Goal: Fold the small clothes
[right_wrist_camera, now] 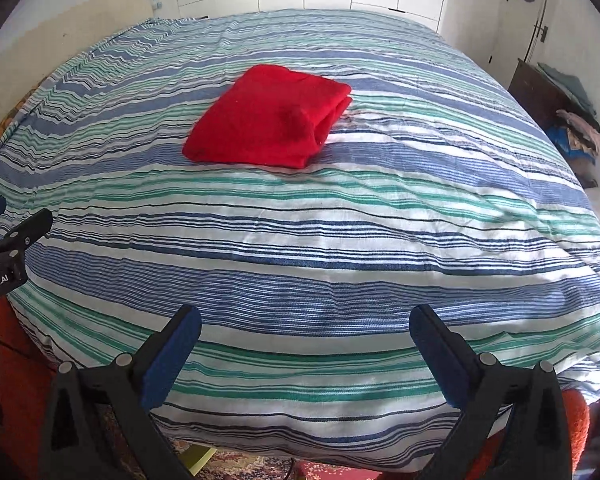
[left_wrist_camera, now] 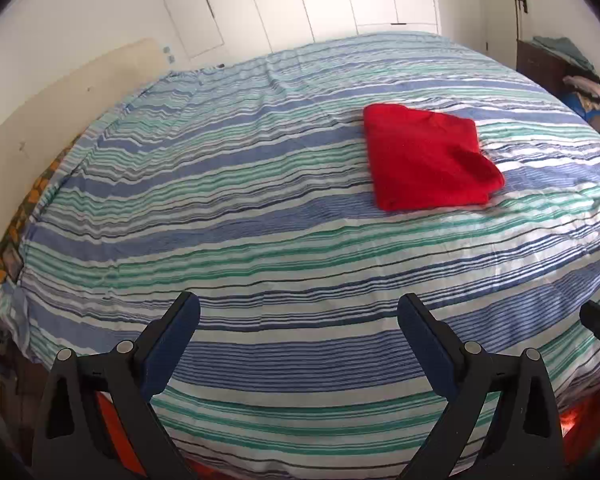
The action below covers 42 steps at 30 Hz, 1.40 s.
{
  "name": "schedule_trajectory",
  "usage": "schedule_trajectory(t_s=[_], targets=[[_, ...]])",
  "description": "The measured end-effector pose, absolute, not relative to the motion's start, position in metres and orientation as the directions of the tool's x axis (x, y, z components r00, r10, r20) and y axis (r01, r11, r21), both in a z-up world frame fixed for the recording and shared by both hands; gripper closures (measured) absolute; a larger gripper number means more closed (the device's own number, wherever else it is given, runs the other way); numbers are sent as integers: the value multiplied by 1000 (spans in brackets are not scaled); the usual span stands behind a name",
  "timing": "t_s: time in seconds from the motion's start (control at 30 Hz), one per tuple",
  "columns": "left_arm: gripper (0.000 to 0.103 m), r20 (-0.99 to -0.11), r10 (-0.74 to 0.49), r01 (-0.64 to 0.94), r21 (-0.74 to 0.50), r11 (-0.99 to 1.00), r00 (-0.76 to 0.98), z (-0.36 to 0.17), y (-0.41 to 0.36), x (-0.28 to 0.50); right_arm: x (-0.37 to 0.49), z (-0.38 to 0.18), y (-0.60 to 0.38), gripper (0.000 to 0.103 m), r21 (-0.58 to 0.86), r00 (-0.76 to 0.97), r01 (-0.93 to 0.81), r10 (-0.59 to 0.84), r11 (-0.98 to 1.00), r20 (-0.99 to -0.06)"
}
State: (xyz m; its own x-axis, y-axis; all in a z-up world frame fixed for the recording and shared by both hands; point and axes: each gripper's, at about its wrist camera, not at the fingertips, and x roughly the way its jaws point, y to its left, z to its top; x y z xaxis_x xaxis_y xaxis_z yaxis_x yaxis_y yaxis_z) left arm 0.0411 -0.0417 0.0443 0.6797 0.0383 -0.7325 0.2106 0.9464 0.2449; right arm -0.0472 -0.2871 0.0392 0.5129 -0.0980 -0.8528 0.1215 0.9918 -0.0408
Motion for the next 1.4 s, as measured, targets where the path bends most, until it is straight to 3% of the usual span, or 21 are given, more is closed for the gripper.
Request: schedule_trajectory(t_s=[0.43, 0.5, 0.63, 0.87, 1.1, 1.3, 1.4], targets=[[3, -720, 52, 185, 246, 952, 692, 53, -38, 35, -53, 64, -270, 1, -86, 558, 105, -131, 991, -820], [3, -704, 50, 172, 241, 955, 708, 59, -34, 32, -60, 77, -272, 1, -65, 614, 130, -132, 989, -778], [3, -628, 44, 148, 250, 957, 777, 84, -28, 22, -77, 112, -275, 1, -129, 709, 272, -289, 954, -643], [1, -607, -35, 189, 192, 963, 794, 110, -22, 13, -67, 123, -282, 1, 25, 680, 152, -86, 988, -728], [0, -675, -80, 227, 132, 965, 734, 109, -26, 14, -64, 142, -282, 0, 80, 668, 125, -25, 989, -744], [0, -608, -43, 194, 185, 963, 793, 118, -23, 13, -64, 138, -283, 0, 65, 641, 142, -42, 988, -766], [0, -626, -36, 187, 177, 966, 779, 120, -19, 16, -66, 136, -282, 0, 54, 626, 143, -48, 988, -778]])
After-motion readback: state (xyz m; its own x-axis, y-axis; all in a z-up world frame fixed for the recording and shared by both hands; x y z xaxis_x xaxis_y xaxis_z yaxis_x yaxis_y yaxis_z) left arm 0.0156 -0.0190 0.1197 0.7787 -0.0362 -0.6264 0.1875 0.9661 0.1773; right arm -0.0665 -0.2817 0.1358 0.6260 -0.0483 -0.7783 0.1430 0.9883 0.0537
